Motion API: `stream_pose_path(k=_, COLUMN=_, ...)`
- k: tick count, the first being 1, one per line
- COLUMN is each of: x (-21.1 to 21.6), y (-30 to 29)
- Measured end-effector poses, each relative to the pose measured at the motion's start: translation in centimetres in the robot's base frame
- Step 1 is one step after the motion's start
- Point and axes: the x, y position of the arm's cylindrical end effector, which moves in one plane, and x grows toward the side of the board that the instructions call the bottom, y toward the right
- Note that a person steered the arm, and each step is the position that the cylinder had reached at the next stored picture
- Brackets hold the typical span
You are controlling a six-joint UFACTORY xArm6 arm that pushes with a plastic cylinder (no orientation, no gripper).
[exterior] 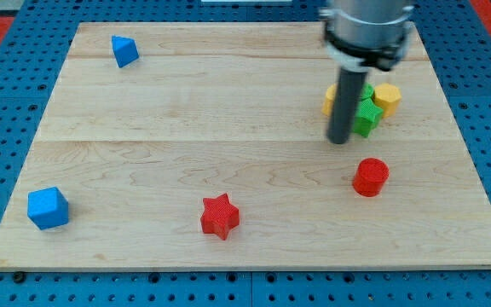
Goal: Push the red star into the red circle
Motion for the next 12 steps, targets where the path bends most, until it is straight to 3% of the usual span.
stream_pose_path(k=2, x=5.4, y=5.3)
stream_pose_path(k=4, x=9.1, y=-2.0)
stream_pose_path(k=5, x=7.2, y=-6.7)
stream_pose_path(k=6, x=3.5, y=-6.0)
stream_pose_path(k=7, x=2.3, y=-9.0)
stream_pose_path(k=8, x=4.0, y=-15.7)
stream_pose_path(k=11, x=6.2, y=-14.5)
stream_pose_path(k=12, x=9.0, y=-16.6)
